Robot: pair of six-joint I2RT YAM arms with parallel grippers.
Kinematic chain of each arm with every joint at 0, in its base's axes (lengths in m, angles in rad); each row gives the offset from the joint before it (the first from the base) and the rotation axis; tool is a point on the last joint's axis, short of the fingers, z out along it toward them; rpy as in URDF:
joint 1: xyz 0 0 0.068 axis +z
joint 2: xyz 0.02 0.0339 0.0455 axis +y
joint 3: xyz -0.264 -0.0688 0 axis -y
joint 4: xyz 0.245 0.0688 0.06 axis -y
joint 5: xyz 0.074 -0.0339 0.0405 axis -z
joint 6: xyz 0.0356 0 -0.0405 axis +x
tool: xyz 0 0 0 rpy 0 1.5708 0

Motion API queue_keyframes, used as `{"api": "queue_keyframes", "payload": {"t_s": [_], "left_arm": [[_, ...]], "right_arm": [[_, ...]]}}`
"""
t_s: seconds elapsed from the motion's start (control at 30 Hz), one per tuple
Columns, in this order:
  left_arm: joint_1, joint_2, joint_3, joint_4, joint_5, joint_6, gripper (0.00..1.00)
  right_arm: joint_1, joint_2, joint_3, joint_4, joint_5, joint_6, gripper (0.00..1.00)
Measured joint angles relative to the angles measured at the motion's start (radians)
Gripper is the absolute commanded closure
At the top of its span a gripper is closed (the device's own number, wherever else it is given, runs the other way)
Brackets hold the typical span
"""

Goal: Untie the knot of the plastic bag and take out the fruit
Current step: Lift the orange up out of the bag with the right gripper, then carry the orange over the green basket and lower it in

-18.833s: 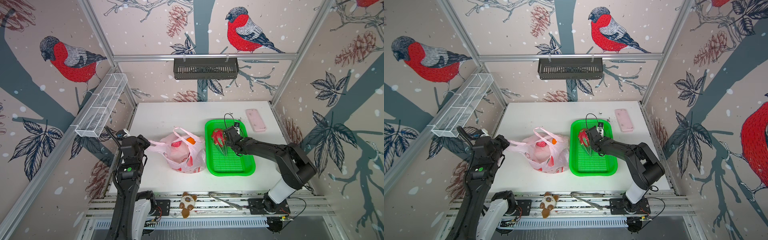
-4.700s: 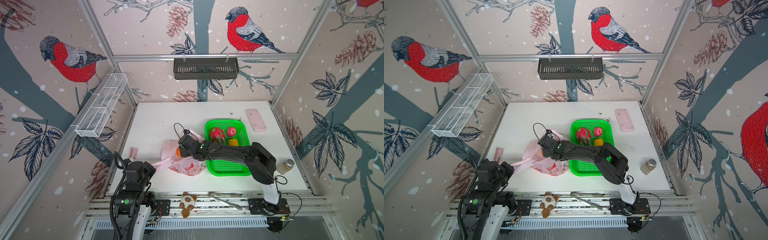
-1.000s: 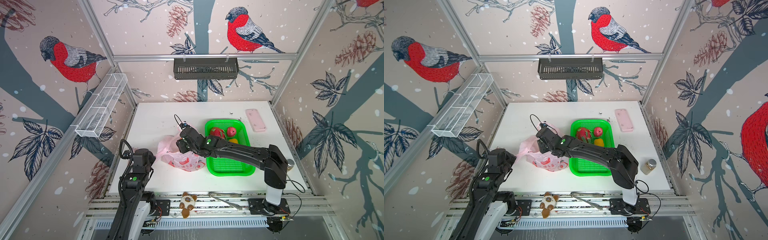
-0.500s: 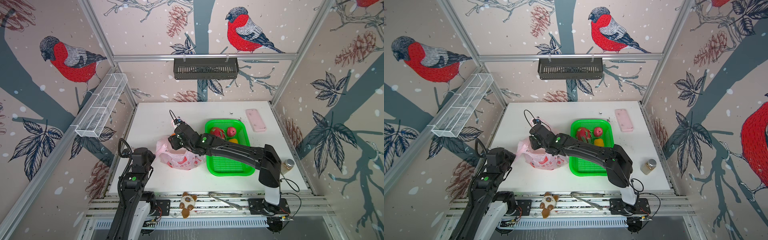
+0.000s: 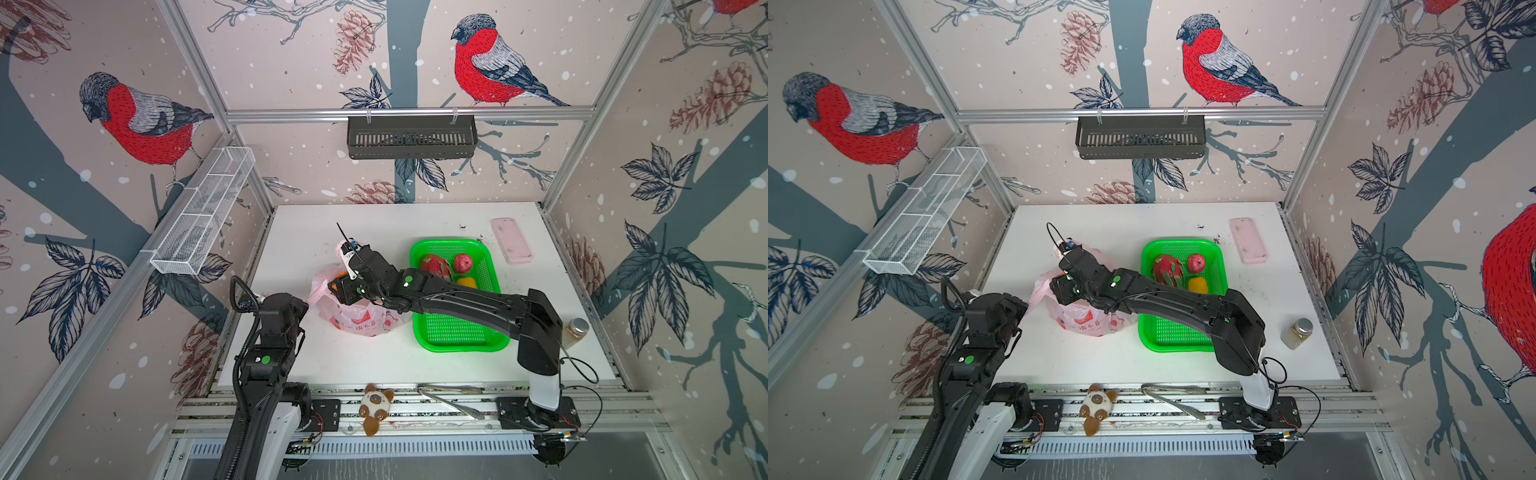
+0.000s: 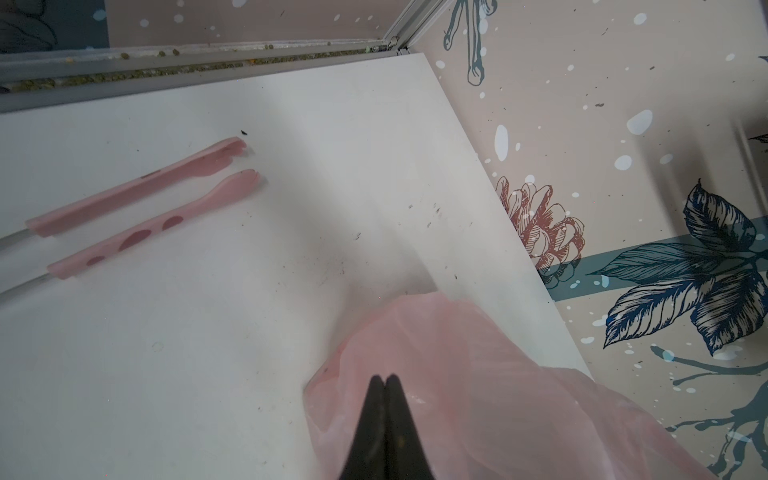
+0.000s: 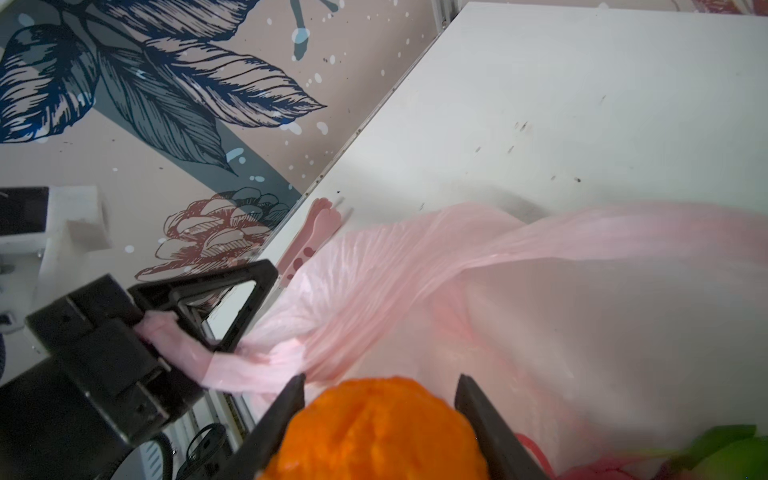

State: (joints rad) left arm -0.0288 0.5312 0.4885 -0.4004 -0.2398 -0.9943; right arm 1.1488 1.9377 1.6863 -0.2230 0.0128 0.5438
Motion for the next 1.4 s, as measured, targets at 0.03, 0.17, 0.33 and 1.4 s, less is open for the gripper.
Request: {"api": "queue_keyframes", "payload": {"t_s": [0.03,0.17,0.33,1.4], "left_arm": [[0.000,-0.001,0.002,-0.001,-0.004,0.000,1.00],[0.000,0.009,0.006,0.012,-0.021,0.008,1.00],[0.001,0.041,0.007,0.028,-0.026,0.026,1.00],[0.009,0.048,0.014,0.105,-0.075,0.026,1.00]], "right_arm": [[0.001,-0.010,-0.007,0.000,-0.011,0.000,0.74],[0.006,-0.049,-0.019,0.017,-0.039,0.000,0.74],[0.012,-0.091,-0.021,0.022,-0.050,-0.006,0.74],[-0.025,-0.279,-0.339,-0.053,-0.224,-0.069,0.75]]}}
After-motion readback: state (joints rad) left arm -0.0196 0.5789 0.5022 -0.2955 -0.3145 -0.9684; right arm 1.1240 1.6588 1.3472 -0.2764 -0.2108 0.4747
